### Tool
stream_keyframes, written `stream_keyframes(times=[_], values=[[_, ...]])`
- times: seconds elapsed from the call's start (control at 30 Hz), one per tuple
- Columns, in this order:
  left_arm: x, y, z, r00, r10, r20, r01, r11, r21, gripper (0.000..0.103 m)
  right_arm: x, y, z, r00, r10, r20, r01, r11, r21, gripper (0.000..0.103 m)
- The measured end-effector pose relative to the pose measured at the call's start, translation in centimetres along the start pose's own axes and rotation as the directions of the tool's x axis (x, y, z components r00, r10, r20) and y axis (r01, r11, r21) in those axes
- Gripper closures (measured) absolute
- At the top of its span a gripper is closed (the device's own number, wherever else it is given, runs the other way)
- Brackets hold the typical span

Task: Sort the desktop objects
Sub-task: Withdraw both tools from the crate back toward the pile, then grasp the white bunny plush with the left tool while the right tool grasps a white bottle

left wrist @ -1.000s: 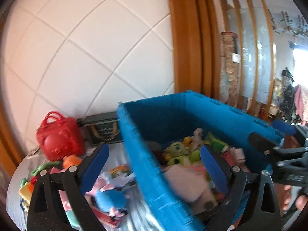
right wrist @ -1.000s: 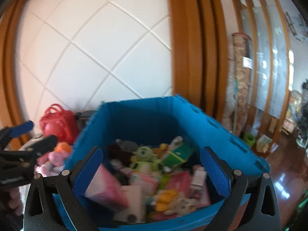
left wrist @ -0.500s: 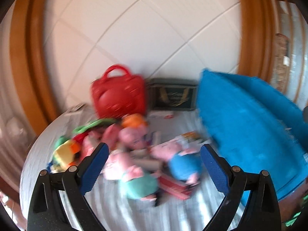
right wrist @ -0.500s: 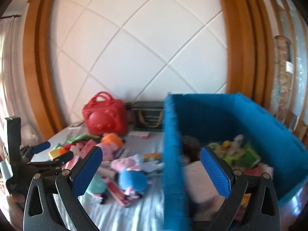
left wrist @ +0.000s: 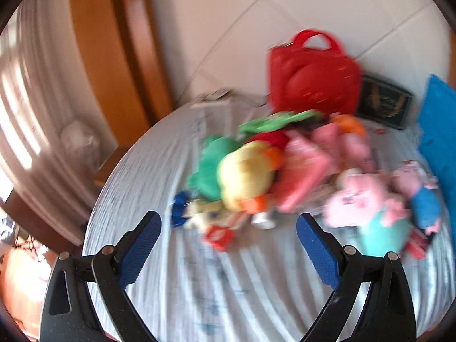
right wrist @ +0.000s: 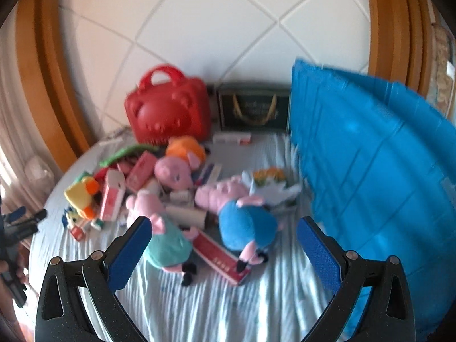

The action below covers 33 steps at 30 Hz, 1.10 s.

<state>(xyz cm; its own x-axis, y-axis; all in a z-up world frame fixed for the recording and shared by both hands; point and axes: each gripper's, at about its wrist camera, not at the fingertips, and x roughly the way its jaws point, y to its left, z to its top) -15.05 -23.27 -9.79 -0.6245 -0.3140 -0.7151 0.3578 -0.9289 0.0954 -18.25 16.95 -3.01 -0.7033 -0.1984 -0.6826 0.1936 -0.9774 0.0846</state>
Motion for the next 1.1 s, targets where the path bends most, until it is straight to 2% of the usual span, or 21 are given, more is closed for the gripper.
stream_keyframes(times=[0.13, 0.23, 0.5, 0.63, 0.73, 0.77, 0.83, 0.9, 1.0, 1.07, 1.1], values=[[4.6, 4.0, -0.2, 0.998, 0.011, -0.058, -0.014, 0.999, -0.046, 0.006, 2.5, 0.9, -0.9, 0.998, -0.019, -0.067, 0.02, 1.0, 0.019, 0.0], [8.0, 5.4, -0.6, 0.995, -0.004, -0.098, -0.002, 0.998, -0.065, 0.006, 4.1, 1.7, -1.4, 0.994, -0.037, -0.1, 0.04, 0.999, 0.032, 0.0], [16.1, 4.6, -0.3, 0.982, -0.025, -0.189, 0.011, 0.997, -0.073, 0.006, 8.5, 3.8, -1.2, 0.982, -0.071, -0.173, 0.079, 0.996, 0.04, 0.0], [19.2, 5.2, -0.7, 0.968, -0.048, -0.245, 0.023, 0.994, -0.103, 0.007, 10.6, 6.1, -0.7, 0.978, -0.055, -0.201, 0.058, 0.998, 0.009, 0.0], [20.1, 5.8, -1.4, 0.961, -0.116, -0.249, 0.08, 0.985, -0.15, 0.008, 12.2, 8.9, -0.6, 0.974, -0.01, -0.224, 0.003, 0.999, -0.034, 0.0], [20.1, 6.0, -1.4, 0.962, -0.13, -0.241, 0.094, 0.983, -0.156, 0.01, 12.7, 10.1, -0.6, 0.973, 0.003, -0.231, -0.016, 0.998, -0.054, 0.0], [19.6, 6.1, -1.3, 0.96, -0.173, -0.219, 0.141, 0.978, -0.156, 0.033, 14.0, 12.5, -0.5, 0.97, 0.036, -0.242, -0.061, 0.994, -0.094, 0.0], [18.9, 5.9, -1.4, 0.956, -0.21, -0.207, 0.182, 0.973, -0.144, 0.049, 15.6, 15.5, -0.4, 0.961, 0.088, -0.263, -0.125, 0.984, -0.13, 0.0], [17.8, 5.5, -1.6, 0.964, -0.179, -0.198, 0.167, 0.983, -0.08, 0.057, 17.3, 19.3, -0.4, 0.943, 0.156, -0.293, -0.212, 0.963, -0.169, 0.0], [17.4, 6.3, -1.9, 0.965, -0.171, -0.201, 0.156, 0.984, -0.091, 0.059, 18.3, 22.3, -0.3, 0.931, 0.2, -0.307, -0.271, 0.94, -0.209, 0.0], [17.2, 6.7, -2.0, 0.966, -0.167, -0.196, 0.15, 0.984, -0.101, 0.064, 18.6, 23.5, -0.1, 0.927, 0.213, -0.308, -0.288, 0.931, -0.224, 0.0]])
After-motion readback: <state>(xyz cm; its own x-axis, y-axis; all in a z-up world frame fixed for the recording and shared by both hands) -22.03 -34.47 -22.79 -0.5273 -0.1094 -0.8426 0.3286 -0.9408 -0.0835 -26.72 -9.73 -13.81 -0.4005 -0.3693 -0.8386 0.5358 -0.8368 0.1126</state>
